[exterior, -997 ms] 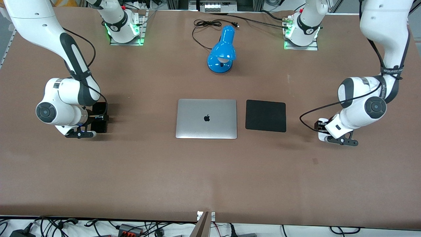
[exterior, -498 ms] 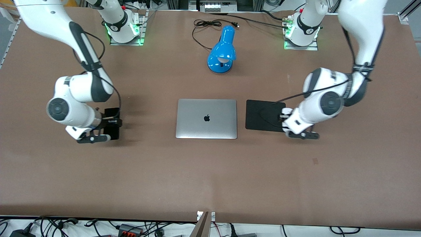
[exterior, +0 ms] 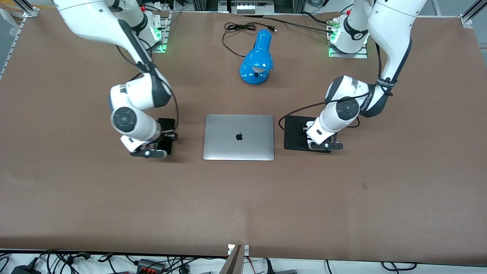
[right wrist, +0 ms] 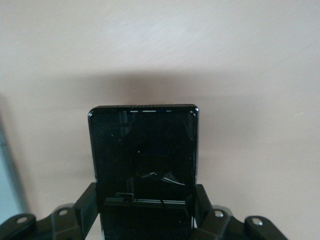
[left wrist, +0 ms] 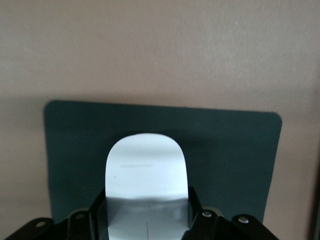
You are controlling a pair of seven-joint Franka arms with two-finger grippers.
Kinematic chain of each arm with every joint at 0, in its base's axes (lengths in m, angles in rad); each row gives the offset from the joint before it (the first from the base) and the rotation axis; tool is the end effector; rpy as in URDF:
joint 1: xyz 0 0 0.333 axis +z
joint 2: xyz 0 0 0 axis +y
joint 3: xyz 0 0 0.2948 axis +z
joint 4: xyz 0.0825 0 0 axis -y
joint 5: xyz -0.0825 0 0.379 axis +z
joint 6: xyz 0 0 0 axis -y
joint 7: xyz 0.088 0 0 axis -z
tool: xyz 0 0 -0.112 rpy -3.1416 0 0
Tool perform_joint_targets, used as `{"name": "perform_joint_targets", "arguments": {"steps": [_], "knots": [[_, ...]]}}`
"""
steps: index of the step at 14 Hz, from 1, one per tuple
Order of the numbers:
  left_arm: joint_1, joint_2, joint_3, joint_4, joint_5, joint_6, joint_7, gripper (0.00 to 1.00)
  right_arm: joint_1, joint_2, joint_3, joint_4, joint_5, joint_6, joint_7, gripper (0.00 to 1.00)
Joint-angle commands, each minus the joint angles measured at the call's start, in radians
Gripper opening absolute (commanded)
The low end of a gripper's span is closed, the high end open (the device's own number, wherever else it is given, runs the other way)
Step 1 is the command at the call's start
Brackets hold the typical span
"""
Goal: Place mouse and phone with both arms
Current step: 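Carry the phone toward the laptop while the left gripper carries the mouse, then lower the mouse onto the black pad and open the left gripper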
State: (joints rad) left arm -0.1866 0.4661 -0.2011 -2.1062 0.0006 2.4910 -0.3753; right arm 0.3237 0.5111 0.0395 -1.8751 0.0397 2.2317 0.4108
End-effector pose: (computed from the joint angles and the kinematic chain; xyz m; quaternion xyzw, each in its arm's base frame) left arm 0.5175 -0.2144 0.1709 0.9983 0.0024 -0.0503 0.0284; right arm 0.5660 0.2159 0.2065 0.9960 -0.0388 -0.0806 0.0064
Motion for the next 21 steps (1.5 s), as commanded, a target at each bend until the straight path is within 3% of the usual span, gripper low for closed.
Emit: {"name": "perform_joint_targets", "arguments": {"steps": [1,2,3,5,9,12,14,17,18,19,20,21], "knots": [[-0.017,0.006,0.003,-0.037,0.002,0.06,-0.02,0.39,0.04,0.023,-0.007,0.001,0.066,0.029,0.017,0.22],[-0.022,0.015,0.003,-0.038,0.002,0.068,-0.02,0.45,0.058,0.03,-0.007,-0.001,0.072,0.049,0.032,0.22],[-0.022,0.019,0.003,-0.038,0.002,0.068,-0.02,0.58,0.061,0.043,-0.007,-0.001,0.071,0.066,0.066,0.22],[-0.019,0.013,0.005,-0.034,0.002,0.068,-0.02,1.0,0.092,0.058,-0.007,-0.001,0.072,0.098,0.082,0.22],[-0.008,-0.038,0.011,-0.028,0.002,0.051,-0.016,1.0,0.094,0.079,-0.007,-0.001,0.072,0.112,0.082,0.22],[0.016,-0.134,0.016,0.01,0.002,-0.074,-0.011,1.0,0.095,0.079,-0.007,0.001,0.072,0.12,0.082,0.22],[0.038,-0.185,0.016,0.111,0.027,-0.273,-0.007,1.0,0.095,0.089,-0.007,0.002,0.074,0.132,0.082,0.22],[0.045,-0.201,0.009,0.352,0.21,-0.641,0.062,1.0,0.106,0.093,-0.007,0.002,0.074,0.143,0.082,0.25],[0.045,-0.201,0.012,0.424,0.222,-0.737,0.106,1.0,0.106,0.096,-0.007,0.002,0.074,0.144,0.082,0.26],[0.052,-0.202,0.015,0.499,0.222,-0.836,0.163,1.0,0.109,0.098,-0.007,0.004,0.074,0.143,0.082,0.42],[0.076,-0.202,0.016,0.568,0.222,-0.919,0.214,1.0,0.107,0.098,-0.007,0.004,0.074,0.144,0.082,0.95],[0.105,-0.202,0.012,0.63,0.216,-0.998,0.261,1.0,0.106,0.096,-0.007,0.007,0.074,0.141,0.082,1.0]]}}
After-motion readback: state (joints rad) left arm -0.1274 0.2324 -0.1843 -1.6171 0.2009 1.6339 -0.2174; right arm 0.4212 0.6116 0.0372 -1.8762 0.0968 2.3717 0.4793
